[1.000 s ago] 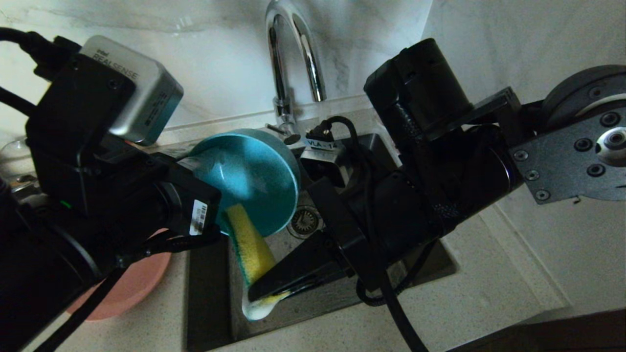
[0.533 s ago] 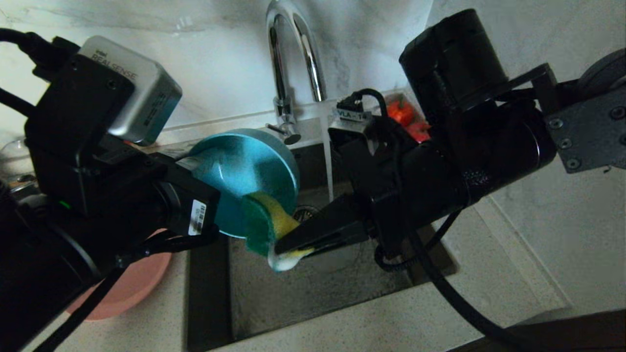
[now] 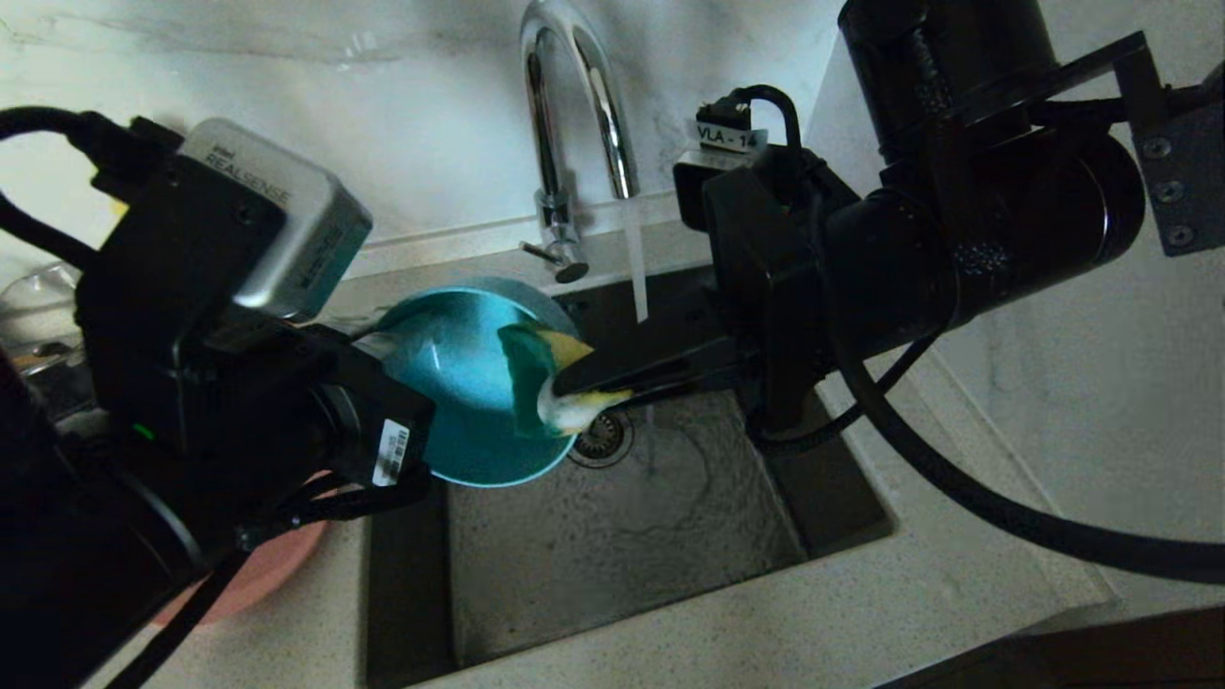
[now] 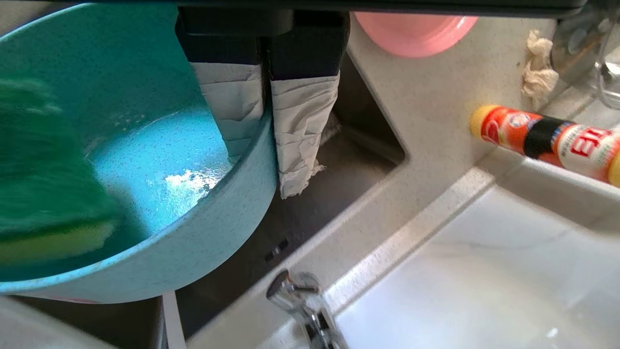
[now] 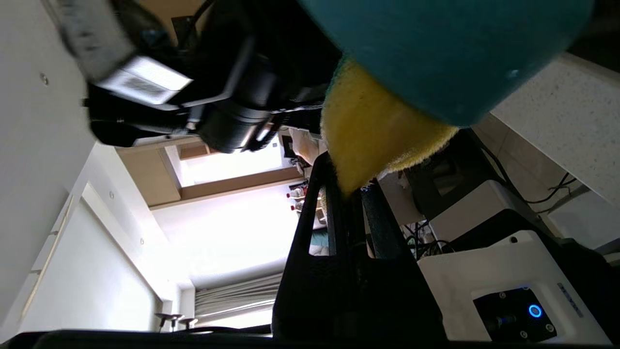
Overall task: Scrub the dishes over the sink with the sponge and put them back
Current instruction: Wipe the bowl
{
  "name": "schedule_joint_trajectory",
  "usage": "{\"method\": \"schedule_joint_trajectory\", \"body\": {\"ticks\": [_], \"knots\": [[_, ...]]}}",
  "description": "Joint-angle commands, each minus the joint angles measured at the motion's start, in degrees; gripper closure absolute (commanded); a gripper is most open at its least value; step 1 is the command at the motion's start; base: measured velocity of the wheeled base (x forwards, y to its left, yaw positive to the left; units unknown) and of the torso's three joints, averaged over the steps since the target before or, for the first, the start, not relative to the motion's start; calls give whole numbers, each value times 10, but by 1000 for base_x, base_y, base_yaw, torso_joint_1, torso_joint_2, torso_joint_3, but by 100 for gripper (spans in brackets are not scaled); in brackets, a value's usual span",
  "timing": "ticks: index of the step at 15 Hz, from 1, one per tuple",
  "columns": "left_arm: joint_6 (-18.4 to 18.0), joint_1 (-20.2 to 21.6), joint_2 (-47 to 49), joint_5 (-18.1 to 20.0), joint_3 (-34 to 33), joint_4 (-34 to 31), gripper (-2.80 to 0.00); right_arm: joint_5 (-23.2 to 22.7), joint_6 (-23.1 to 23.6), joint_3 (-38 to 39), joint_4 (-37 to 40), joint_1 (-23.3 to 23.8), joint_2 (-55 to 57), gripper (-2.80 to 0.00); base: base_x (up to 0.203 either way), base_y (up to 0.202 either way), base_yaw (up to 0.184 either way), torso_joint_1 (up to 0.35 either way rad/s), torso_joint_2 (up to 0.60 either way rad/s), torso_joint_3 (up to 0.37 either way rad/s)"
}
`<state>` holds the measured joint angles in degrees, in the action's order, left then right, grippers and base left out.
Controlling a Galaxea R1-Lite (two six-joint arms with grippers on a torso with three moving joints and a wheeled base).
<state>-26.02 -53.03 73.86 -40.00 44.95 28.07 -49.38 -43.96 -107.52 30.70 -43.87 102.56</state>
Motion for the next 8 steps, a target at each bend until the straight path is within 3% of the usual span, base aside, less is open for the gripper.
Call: {"method": "schedule_joint_trajectory", "body": {"ticks": [1,8], "knots": [[6,0,0,-5,-11,1,0,-3,-2,0,15,-2,-18,0,0,0,0,0,0,0],[40,17,17,-2,-37,-5,0,9,5,10,77,-20,-76,0,0,0,0,0,0,0]]}}
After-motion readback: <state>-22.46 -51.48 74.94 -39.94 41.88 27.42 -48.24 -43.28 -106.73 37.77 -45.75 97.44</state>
